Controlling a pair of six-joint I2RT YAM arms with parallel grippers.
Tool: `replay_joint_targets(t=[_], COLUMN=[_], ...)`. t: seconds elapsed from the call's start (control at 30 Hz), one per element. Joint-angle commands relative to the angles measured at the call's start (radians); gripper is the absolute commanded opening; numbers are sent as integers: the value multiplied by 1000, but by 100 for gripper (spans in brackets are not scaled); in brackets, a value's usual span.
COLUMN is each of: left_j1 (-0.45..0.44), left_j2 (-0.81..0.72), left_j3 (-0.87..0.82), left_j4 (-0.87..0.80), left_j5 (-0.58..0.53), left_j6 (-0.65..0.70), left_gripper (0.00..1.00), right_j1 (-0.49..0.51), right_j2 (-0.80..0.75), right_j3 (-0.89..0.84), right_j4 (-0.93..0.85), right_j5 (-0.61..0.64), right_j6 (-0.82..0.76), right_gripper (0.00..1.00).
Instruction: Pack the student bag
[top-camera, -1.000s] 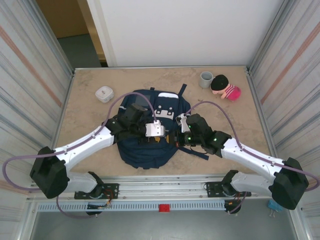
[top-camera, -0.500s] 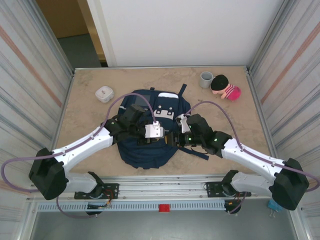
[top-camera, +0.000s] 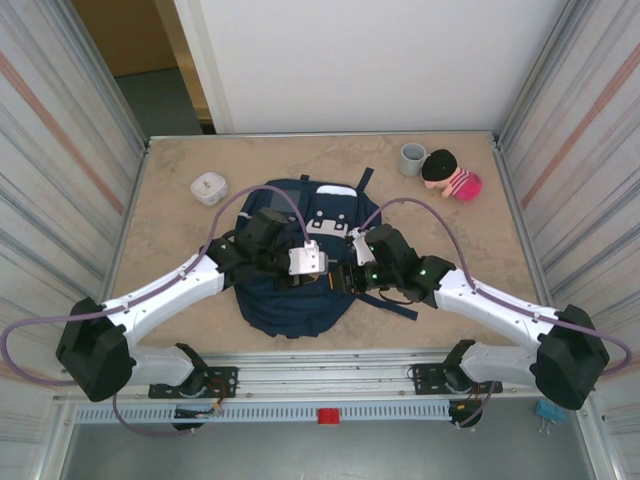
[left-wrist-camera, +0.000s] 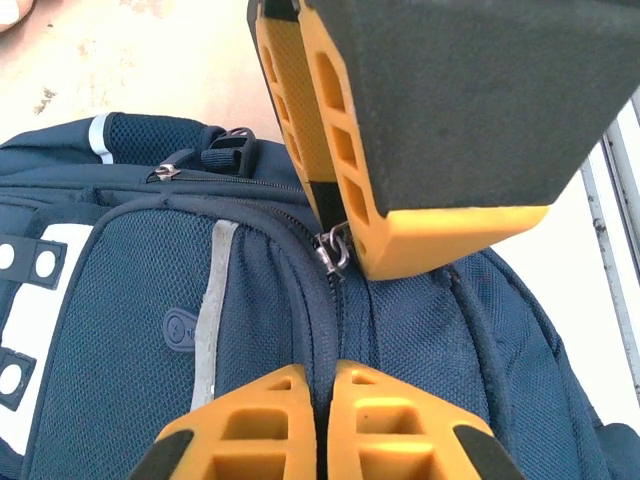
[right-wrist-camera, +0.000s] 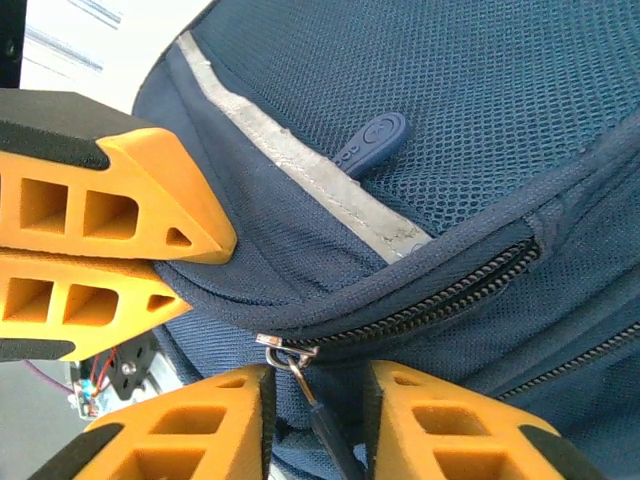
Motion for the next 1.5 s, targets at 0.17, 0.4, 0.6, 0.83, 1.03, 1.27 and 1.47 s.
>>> replay_joint_targets(t=[0.17, 0.4, 0.6, 0.83, 1.03, 1.27, 1.47], left_j1=[20, 25, 4, -27, -66, -72, -71], left_j2=[-59, -59, -59, -62, -4, 20, -2], left_j3=[11, 0, -7, -16, -25, -22, -26], left_j4=[10, -29, -21, -23, 44, 66, 139], left_j5=[35, 13, 75, 171, 155, 103, 15], left_j6=[-19, -18, -31, -24, -65, -82, -194], left_gripper=[0, 0, 0, 0, 0, 0, 35], right_j1=[-69, -163, -200, -225, -227, -228, -237], right_j2=[-50, -112, -56, 31, 119, 53, -23], right_j3=[21, -8, 15, 45, 75, 94, 106], right_j4=[-76, -90, -81, -80, -8, -76, -146], right_j5=[55, 58, 132, 248, 209, 253, 240], right_j6=[-4, 21, 63, 104, 107, 88, 105], right_gripper=[1, 0, 0, 0, 0, 3, 55])
